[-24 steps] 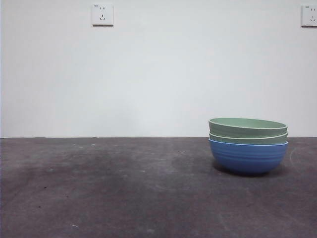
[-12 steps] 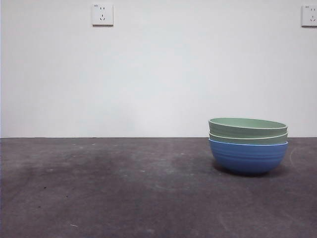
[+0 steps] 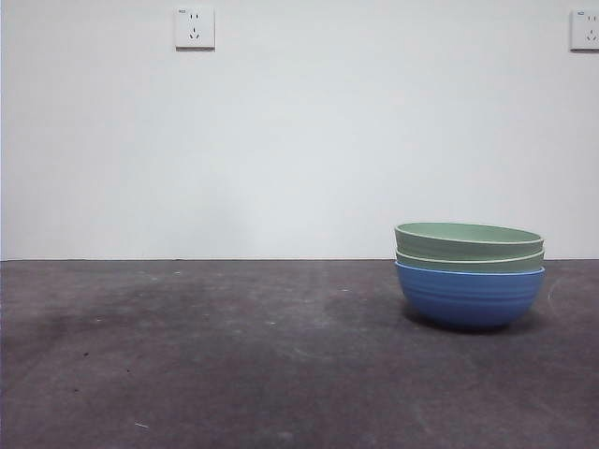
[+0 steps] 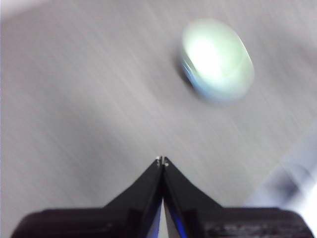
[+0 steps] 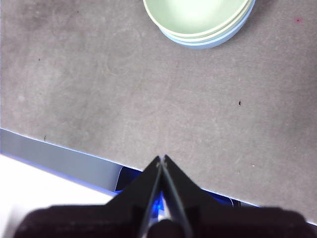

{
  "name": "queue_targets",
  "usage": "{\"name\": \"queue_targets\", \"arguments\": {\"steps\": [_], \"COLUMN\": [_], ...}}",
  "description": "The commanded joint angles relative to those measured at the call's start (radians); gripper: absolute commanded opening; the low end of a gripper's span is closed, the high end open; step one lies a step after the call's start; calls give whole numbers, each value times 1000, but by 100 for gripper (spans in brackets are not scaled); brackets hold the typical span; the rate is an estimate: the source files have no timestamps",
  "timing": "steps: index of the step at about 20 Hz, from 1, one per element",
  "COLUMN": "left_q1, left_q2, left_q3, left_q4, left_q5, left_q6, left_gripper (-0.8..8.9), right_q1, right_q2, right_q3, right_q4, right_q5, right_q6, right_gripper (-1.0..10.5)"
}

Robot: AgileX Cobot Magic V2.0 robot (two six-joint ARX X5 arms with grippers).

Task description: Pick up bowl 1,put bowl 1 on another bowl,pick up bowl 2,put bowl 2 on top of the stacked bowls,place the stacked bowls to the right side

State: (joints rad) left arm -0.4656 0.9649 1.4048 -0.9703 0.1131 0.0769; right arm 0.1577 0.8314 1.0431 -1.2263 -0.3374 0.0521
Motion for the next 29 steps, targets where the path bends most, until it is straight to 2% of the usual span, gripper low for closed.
{"name": "queue_targets", "arguments": {"steps": [1, 6, 10, 13, 17, 25, 29], "left_q1": [105, 330, 419, 449, 452, 455, 455], "left_q2": [-112, -411, -628, -738, -818, -939, -963], "left_q3": [-83, -487, -840, -1053, -1228, -1372, -1401], "left_q4": [253, 784, 977, 1032, 1041, 1020, 941], "left_q5": [-2, -10, -10, -9, -9, -10, -5], "left_q6": [60, 92, 111, 107, 107, 103, 55], "left_gripper": [-4, -4, -4, -3, -4, -4, -4], "right_q1": [2, 2, 2, 2, 2, 2, 2], "right_q2": [-1, -1, -1, -1, -1, -1, -1], "right_q3": [-9, -9, -9, -9, -9, -9, -9], "right_q4": [5, 5, 5, 5, 5, 5, 5], "right_q5": [3, 3, 3, 3, 3, 3, 3], "right_q6": [-9, -9, -9, -9, -9, -9, -9], "right_gripper": [6, 6, 6, 6, 6, 6, 6]}}
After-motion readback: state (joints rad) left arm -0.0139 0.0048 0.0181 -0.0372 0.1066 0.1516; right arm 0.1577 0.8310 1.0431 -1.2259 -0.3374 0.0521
